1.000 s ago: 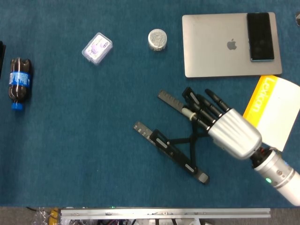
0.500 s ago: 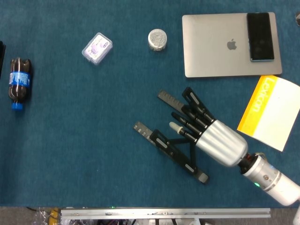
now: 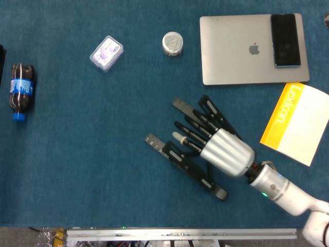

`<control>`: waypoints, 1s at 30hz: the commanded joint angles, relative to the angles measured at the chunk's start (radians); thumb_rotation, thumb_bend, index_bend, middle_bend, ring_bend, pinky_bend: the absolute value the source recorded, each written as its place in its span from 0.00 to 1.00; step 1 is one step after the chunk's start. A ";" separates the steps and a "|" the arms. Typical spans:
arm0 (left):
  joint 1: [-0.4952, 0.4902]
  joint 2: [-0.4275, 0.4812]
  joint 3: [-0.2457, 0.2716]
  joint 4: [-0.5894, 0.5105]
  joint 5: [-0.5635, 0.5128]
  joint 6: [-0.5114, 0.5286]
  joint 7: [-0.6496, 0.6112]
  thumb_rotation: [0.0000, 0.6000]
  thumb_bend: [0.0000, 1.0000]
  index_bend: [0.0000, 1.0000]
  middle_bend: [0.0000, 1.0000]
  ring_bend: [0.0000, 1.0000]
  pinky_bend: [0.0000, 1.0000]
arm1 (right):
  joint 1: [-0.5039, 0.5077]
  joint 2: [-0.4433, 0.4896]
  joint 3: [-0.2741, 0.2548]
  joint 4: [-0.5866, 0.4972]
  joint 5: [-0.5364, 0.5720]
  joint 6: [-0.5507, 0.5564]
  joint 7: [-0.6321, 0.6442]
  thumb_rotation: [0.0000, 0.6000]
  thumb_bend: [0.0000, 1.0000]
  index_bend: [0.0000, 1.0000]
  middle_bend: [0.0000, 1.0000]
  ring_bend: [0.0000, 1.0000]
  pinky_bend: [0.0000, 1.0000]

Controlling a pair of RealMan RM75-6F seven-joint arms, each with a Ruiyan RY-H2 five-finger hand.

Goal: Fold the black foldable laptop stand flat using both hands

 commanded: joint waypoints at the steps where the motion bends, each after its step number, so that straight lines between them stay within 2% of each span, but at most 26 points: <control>1: 0.000 0.000 -0.001 0.003 -0.001 -0.001 -0.004 1.00 0.25 0.00 0.00 0.00 0.00 | 0.022 -0.031 0.019 0.026 0.006 -0.010 0.003 1.00 0.00 0.00 0.00 0.00 0.00; 15: -0.004 -0.001 -0.006 0.013 -0.007 -0.006 -0.003 1.00 0.25 0.00 0.00 0.00 0.00 | 0.144 -0.178 0.144 0.195 0.068 -0.043 0.016 1.00 0.00 0.00 0.00 0.00 0.00; 21: -0.011 0.003 -0.011 0.012 -0.012 -0.013 0.002 1.00 0.25 0.00 0.00 0.00 0.00 | 0.194 -0.229 0.171 0.259 0.093 -0.053 0.025 1.00 0.00 0.00 0.00 0.00 0.00; 26: -0.015 0.007 -0.013 0.009 -0.011 -0.016 0.004 1.00 0.25 0.00 0.00 0.00 0.00 | 0.197 -0.210 0.152 0.216 0.094 -0.030 0.052 1.00 0.00 0.00 0.00 0.00 0.00; 30: -0.023 0.018 -0.012 0.001 -0.008 -0.033 0.002 1.00 0.25 0.00 0.00 0.00 0.00 | 0.177 -0.148 0.134 0.116 0.108 -0.013 0.061 1.00 0.00 0.00 0.00 0.00 0.00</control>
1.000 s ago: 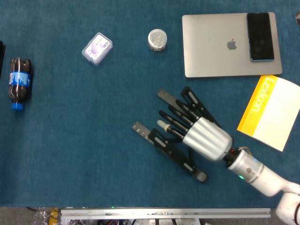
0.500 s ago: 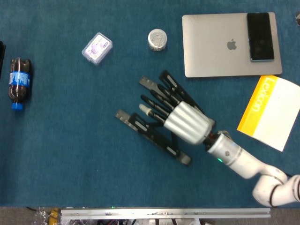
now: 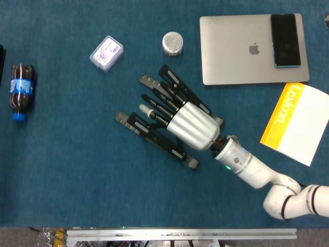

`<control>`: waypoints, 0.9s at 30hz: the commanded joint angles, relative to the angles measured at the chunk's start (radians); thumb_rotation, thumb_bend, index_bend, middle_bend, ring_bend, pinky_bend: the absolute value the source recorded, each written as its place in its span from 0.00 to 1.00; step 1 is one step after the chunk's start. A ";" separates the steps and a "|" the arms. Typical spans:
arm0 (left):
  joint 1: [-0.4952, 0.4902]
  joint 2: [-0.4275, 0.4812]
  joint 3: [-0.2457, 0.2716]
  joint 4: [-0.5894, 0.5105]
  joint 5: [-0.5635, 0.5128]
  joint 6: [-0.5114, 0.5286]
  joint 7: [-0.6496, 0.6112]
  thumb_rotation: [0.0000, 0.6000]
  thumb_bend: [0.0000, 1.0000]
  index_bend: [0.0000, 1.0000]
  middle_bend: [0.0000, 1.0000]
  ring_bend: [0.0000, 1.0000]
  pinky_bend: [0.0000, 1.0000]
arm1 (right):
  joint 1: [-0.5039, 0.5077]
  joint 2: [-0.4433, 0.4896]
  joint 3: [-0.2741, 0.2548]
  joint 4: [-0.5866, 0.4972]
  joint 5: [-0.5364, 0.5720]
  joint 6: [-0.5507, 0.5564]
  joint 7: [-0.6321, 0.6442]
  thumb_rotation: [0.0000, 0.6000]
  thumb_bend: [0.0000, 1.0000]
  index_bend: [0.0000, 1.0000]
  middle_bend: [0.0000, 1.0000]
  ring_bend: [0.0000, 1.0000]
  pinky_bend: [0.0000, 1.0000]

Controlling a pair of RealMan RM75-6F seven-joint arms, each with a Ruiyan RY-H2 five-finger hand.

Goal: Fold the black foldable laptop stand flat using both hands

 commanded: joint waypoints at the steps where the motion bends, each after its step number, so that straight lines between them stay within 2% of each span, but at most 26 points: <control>1: -0.007 0.007 0.001 -0.008 0.004 -0.012 -0.004 1.00 0.25 0.00 0.00 0.00 0.00 | -0.019 0.065 -0.018 -0.098 0.016 0.017 0.010 1.00 0.00 0.00 0.00 0.00 0.00; 5: -0.020 0.016 0.002 -0.023 0.014 -0.029 -0.008 1.00 0.25 0.00 0.00 0.00 0.00 | -0.040 0.138 -0.016 -0.218 0.061 0.016 0.031 1.00 0.00 0.00 0.00 0.00 0.00; 12: -0.036 0.009 0.003 -0.035 0.017 -0.047 0.011 1.00 0.25 0.00 0.00 0.00 0.00 | -0.057 0.236 0.052 -0.407 0.233 -0.022 0.201 1.00 0.00 0.00 0.00 0.00 0.00; 18: -0.039 0.015 0.005 -0.037 0.010 -0.055 0.003 1.00 0.25 0.00 0.00 0.00 0.00 | -0.051 0.276 0.107 -0.466 0.389 -0.089 0.356 1.00 0.00 0.00 0.00 0.00 0.00; 27: -0.039 0.023 0.011 -0.029 0.008 -0.064 -0.024 1.00 0.25 0.00 0.00 0.00 0.00 | 0.007 0.303 0.171 -0.455 0.561 -0.262 0.626 1.00 0.00 0.00 0.03 0.00 0.00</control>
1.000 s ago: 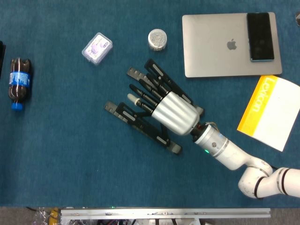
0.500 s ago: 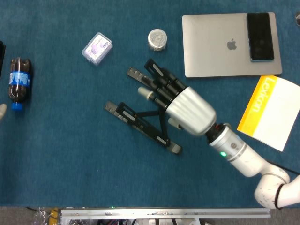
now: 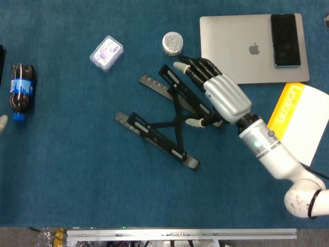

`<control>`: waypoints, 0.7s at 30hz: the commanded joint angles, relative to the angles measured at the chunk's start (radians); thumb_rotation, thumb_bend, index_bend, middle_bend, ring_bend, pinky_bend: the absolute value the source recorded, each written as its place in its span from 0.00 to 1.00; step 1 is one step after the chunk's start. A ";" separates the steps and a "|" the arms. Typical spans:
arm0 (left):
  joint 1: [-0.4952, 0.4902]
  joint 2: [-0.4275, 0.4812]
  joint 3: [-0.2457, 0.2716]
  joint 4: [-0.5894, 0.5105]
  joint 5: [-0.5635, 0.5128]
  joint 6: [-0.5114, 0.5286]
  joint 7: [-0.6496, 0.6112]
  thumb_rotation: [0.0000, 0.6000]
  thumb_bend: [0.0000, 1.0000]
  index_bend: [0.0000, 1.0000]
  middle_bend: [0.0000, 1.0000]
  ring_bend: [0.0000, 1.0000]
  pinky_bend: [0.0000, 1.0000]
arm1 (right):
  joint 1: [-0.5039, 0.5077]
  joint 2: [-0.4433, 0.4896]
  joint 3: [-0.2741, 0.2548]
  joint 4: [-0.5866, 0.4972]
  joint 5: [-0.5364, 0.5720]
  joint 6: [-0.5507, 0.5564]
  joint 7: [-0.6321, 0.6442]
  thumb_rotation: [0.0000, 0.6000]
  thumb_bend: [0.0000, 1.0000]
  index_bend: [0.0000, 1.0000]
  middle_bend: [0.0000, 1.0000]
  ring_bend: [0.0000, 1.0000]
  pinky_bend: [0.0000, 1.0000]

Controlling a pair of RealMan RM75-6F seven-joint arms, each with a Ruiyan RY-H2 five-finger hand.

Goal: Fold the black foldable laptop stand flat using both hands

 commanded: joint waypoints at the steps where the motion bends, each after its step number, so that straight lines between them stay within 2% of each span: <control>1: 0.001 0.002 0.001 0.001 -0.001 0.001 0.000 1.00 0.25 0.00 0.00 0.00 0.00 | 0.038 0.019 0.043 0.004 0.081 -0.101 0.132 1.00 0.00 0.00 0.03 0.00 0.00; 6: 0.003 0.005 0.001 0.000 -0.009 0.003 0.001 1.00 0.25 0.00 0.00 0.00 0.00 | 0.068 0.011 0.086 0.046 0.131 -0.179 0.298 1.00 0.00 0.00 0.08 0.00 0.01; 10: 0.003 0.004 0.003 0.001 -0.013 0.001 0.000 1.00 0.25 0.00 0.00 0.00 0.00 | 0.090 -0.001 0.108 0.098 0.118 -0.230 0.428 1.00 0.00 0.00 0.12 0.00 0.05; 16: 0.003 0.003 0.004 0.004 -0.009 0.001 -0.006 1.00 0.25 0.00 0.00 0.00 0.00 | 0.120 -0.032 0.112 0.191 0.060 -0.273 0.587 1.00 0.01 0.01 0.20 0.04 0.13; 21: -0.002 0.004 0.006 0.004 -0.007 -0.007 -0.007 1.00 0.25 0.00 0.00 0.00 0.00 | 0.155 -0.056 0.110 0.257 0.029 -0.307 0.671 1.00 0.03 0.03 0.23 0.07 0.17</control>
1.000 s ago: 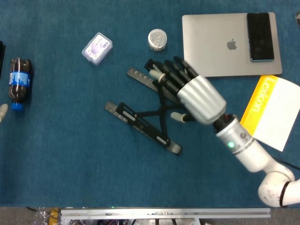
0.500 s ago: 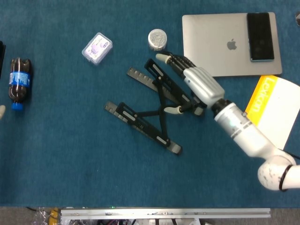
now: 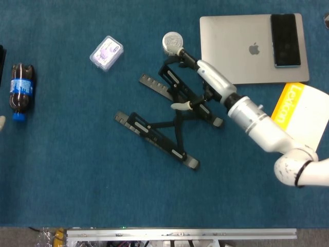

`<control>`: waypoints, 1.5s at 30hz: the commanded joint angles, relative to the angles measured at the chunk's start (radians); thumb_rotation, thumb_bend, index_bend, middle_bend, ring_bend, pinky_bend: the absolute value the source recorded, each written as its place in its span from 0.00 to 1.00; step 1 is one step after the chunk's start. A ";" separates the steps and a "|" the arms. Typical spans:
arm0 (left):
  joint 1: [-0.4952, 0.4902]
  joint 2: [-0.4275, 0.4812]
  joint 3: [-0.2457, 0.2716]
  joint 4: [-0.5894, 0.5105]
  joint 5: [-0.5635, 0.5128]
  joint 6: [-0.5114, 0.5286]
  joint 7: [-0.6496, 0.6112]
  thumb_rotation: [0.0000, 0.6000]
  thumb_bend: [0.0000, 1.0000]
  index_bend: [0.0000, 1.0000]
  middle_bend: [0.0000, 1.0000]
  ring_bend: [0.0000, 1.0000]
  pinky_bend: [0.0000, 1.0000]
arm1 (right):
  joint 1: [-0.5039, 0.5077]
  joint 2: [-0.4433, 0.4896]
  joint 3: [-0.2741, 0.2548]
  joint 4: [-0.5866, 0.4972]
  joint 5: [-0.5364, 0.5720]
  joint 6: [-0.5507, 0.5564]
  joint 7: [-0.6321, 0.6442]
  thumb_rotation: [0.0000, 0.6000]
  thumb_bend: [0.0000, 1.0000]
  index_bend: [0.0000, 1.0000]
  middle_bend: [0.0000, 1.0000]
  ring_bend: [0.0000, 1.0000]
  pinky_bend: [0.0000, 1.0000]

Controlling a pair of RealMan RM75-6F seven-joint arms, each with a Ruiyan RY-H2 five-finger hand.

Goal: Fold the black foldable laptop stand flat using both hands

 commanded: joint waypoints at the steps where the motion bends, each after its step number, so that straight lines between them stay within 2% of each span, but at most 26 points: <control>1: -0.003 0.001 0.001 -0.001 -0.001 -0.006 0.003 1.00 0.25 0.00 0.00 0.00 0.00 | 0.031 -0.022 0.002 0.042 -0.023 -0.032 0.059 1.00 0.03 0.03 0.23 0.07 0.17; 10: -0.009 0.000 0.005 -0.005 -0.006 -0.019 0.012 1.00 0.25 0.00 0.00 0.00 0.00 | 0.090 -0.059 0.007 0.096 -0.039 -0.073 0.156 1.00 0.03 0.07 0.26 0.08 0.20; 19: -0.006 -0.004 0.010 0.006 -0.010 -0.025 -0.013 1.00 0.25 0.00 0.00 0.00 0.00 | 0.090 -0.018 -0.019 0.044 -0.075 -0.070 0.206 1.00 0.03 0.11 0.29 0.12 0.26; 35: -0.023 -0.010 0.020 -0.008 0.001 -0.052 -0.001 1.00 0.25 0.00 0.00 0.00 0.00 | 0.006 0.168 -0.129 -0.163 -0.178 0.026 0.243 1.00 0.03 0.11 0.29 0.12 0.27; 45: -0.023 -0.016 0.029 -0.017 0.006 -0.053 0.010 1.00 0.25 0.00 0.00 0.00 0.00 | -0.068 0.276 -0.235 -0.253 -0.265 0.120 0.289 1.00 0.03 0.11 0.29 0.12 0.28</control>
